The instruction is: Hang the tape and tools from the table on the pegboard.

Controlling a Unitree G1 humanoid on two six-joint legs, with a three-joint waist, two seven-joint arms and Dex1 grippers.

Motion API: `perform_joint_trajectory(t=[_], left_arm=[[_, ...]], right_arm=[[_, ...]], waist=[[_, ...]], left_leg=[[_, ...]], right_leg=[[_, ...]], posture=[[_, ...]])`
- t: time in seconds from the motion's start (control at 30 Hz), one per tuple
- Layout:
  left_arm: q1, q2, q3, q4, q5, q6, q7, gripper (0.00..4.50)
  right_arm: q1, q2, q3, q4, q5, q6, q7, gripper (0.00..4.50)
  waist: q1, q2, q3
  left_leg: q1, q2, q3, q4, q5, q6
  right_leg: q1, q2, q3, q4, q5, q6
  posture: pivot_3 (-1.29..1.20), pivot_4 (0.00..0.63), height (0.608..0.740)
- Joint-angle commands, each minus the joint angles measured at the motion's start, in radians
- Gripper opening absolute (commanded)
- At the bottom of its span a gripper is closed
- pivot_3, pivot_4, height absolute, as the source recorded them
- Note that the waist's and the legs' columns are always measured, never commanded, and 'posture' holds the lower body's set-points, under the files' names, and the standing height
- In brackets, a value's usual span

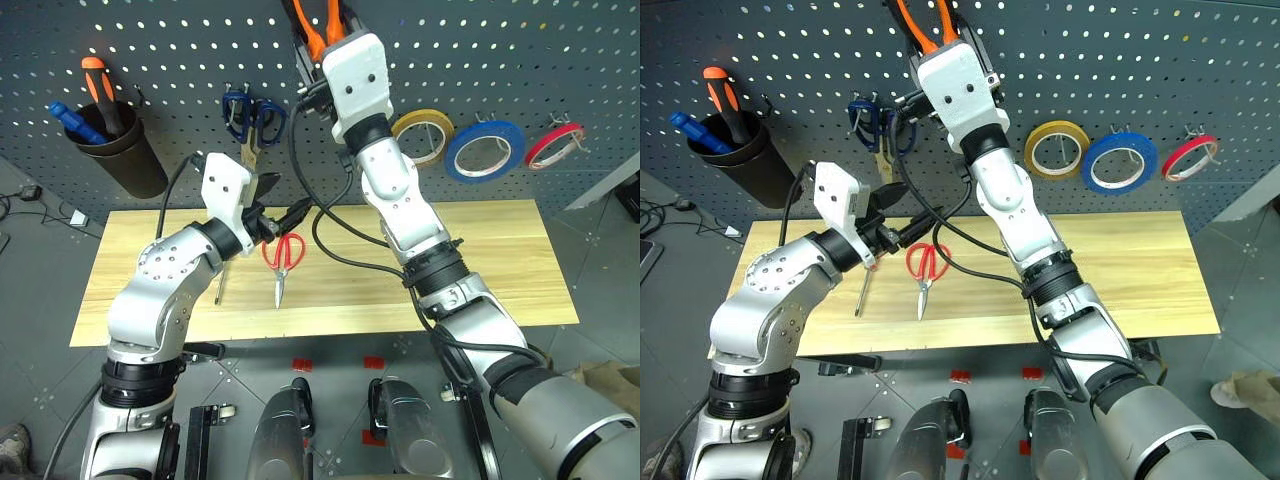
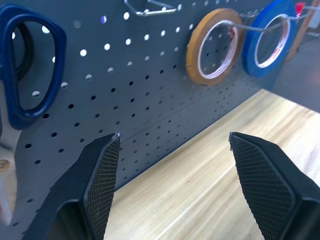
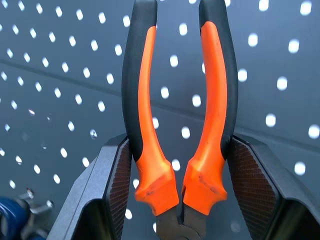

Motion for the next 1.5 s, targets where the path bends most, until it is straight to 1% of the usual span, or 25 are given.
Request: perform_joint_trajectory(t=[0.03, 0.17, 0.37, 0.53, 0.73, 0.8, 0.87, 0.93, 1.0, 1.03, 1.1, 1.13, 1.27, 1.33, 1.37, 1.47, 1.5], left_arm=[[-0.022, 0.004, 0.003, 0.007, 0.014, -0.027, -0.009, 3.66], [-0.029, 0.006, 0.007, 0.020, 0.020, -0.034, -0.021, 3.66], [-0.019, 0.017, 0.009, 0.029, 0.034, -0.045, -0.034, 3.66], [-0.006, 0.012, 0.007, 0.030, 0.047, -0.050, -0.038, 3.66], [0.003, 0.002, 0.000, 0.042, 0.056, -0.062, -0.035, 3.66], [0.004, -0.005, -0.004, 0.052, 0.062, -0.067, -0.033, 3.66], [0.004, -0.011, -0.005, 0.059, 0.067, -0.070, -0.033, 3.66], [0.005, -0.019, -0.004, 0.064, 0.069, -0.070, -0.029, 3.66], [0.010, -0.028, 0.003, 0.068, 0.067, -0.062, -0.019, 3.66], [0.015, -0.032, 0.006, 0.069, 0.062, -0.054, -0.017, 4.00], [0.028, -0.038, 0.006, 0.068, 0.062, -0.044, -0.011, 4.39], [0.034, -0.043, 0.007, 0.067, 0.059, -0.033, -0.004, 4.45], [0.087, -0.074, -0.027, 0.057, 0.107, 0.060, 0.093, 4.45], [0.111, -0.101, -0.027, 0.051, 0.111, 0.197, 0.167, 4.45], [0.125, -0.112, -0.026, 0.046, 0.113, 0.236, 0.190, 4.45], [0.163, -0.138, -0.019, 0.023, 0.120, 0.281, 0.235, 4.45], [0.169, -0.141, -0.028, 0.027, 0.130, 0.303, 0.248, 4.45]], right_arm=[[-0.066, -0.001, -0.026, 0.086, -0.010, -0.097, -0.038, 2.56], [-0.100, -0.015, -0.045, 0.209, -0.008, -0.143, -0.059, 2.56], [-0.099, -0.030, -0.046, 0.311, -0.030, -0.177, -0.098, 2.56], [-0.061, -0.012, -0.081, 0.319, 0.004, -0.117, -0.102, 2.56], [-0.014, 0.019, -0.121, 0.258, 0.061, -0.009, -0.072, 2.56], [0.007, 0.024, -0.125, 0.232, 0.067, 0.028, -0.068, 3.29], [0.028, 0.028, -0.122, 0.200, 0.069, 0.057, -0.062, 3.82], [0.047, 0.030, -0.116, 0.166, 0.069, 0.087, -0.056, 4.49], [0.065, 0.031, -0.111, 0.129, 0.068, 0.120, -0.048, 4.49], [0.075, 0.031, -0.109, 0.107, 0.069, 0.137, -0.041, 4.50], [0.099, 0.032, -0.106, 0.059, 0.072, 0.172, -0.024, 4.50], [0.113, 0.032, -0.104, 0.031, 0.074, 0.195, -0.014, 4.50], [0.262, 0.031, -0.071, -0.235, 0.129, 0.373, 0.115, 4.50], [0.371, 0.013, -0.039, -0.416, 0.198, 0.489, 0.235, 4.50], [0.423, -0.003, -0.022, -0.505, 0.229, 0.547, 0.291, 4.50], [0.562, -0.059, 0.007, -0.743, 0.341, 0.738, 0.416, 4.50], [0.611, -0.092, 0.015, -0.824, 0.401, 0.824, 0.464, 4.50]], waist=[[0.000, 0.000, 0.000], [0.003, -0.001, 0.001], [0.005, -0.002, 0.002], [0.011, -0.002, 0.002], [0.021, -0.002, 0.002], [0.025, -0.002, 0.002], [0.026, -0.002, 0.002], [0.026, -0.002, 0.002], [0.026, -0.002, 0.002], [0.026, -0.002, 0.002], [0.025, -0.002, 0.002], [0.024, -0.002, 0.002], [0.025, -0.002, 0.002], [0.026, -0.002, 0.002], [0.026, -0.002, 0.002], [0.026, -0.002, 0.003], [0.026, -0.002, 0.003]], left_leg=[[0.000, 0.000, 0.000, 0.000, 0.000, 0.000], [0.000, 0.000, 0.001, 0.000, 0.000, 0.000], [0.000, 0.000, 0.001, 0.000, 0.000, 0.000], [0.000, 0.000, 0.002, 0.001, 0.000, 0.000], [0.001, 0.001, 0.002, 0.002, 0.000, 0.000], [0.001, 0.001, 0.002, 0.003, 0.001, 0.000], [0.002, 0.001, 0.002, 0.003, 0.001, 0.000], [0.001, 0.001, 0.002, 0.003, 0.001, 0.000], [0.001, 0.001, 0.002, 0.003, 0.001, 0.000], [0.001, 0.001, 0.002, 0.003, 0.001, 0.000], [0.001, 0.001, 0.003, 0.002, 0.001, 0.000], [0.001, 0.002, 0.003, 0.001, 0.001, 0.000], [0.001, 0.002, 0.003, 0.000, 0.001, 0.000], [0.001, 0.001, 0.003, 0.000, 0.001, 0.000], [0.001, 0.001, 0.003, 0.000, 0.000, 0.001], [0.000, 0.001, 0.003, 0.000, 0.000, 0.001], [0.000, 0.001, 0.003, 0.000, 0.000, 0.001]], right_leg=[[0.000, 0.000, 0.000, 0.000, 0.000, 0.000], [0.000, 0.000, 0.001, 0.000, 0.000, 0.000], [0.000, 0.000, 0.001, 0.000, 0.000, 0.000], [0.000, 0.000, 0.002, 0.001, 0.000, 0.000], [0.000, 0.000, 0.002, 0.002, 0.001, -0.001], [0.000, 0.000, 0.002, 0.002, 0.002, -0.002], [0.001, 0.000, 0.002, 0.002, 0.002, -0.002], [0.001, 0.000, 0.002, 0.002, 0.003, -0.002], [0.001, 0.000, 0.002, 0.002, 0.003, -0.002], [0.000, 0.000, 0.002, 0.002, 0.003, -0.002], [0.000, 0.000, 0.002, 0.001, 0.003, -0.002], [0.000, 0.000, 0.002, 0.001, 0.003, -0.002], [0.000, 0.000, 0.002, 0.000, 0.003, -0.002], [0.000, 0.000, 0.002, -0.001, 0.002, -0.001], [0.000, 0.000, 0.002, -0.001, 0.002, -0.001], [0.000, 0.000, 0.003, -0.001, 0.002, -0.001], [-0.001, 0.000, 0.003, -0.001, 0.002, -0.001]], posture=[[-0.09, 0.335, 0.740], [-0.08, 0.342, 0.740], [-0.07, 0.344, 0.740], [-0.07, 0.343, 0.740], [-0.08, 0.344, 0.740], [-0.10, 0.341, 0.740], [-0.10, 0.341, 0.740], [-0.11, 0.339, 0.740], [-0.11, 0.339, 0.740], [-0.11, 0.339, 0.740], [-0.12, 0.336, 0.740], [-0.12, 0.336, 0.740], [-0.13, 0.339, 0.740], [-0.13, 0.343, 0.740], [-0.13, 0.343, 0.740], [-0.13, 0.351, 0.740], [-0.14, 0.355, 0.740]])
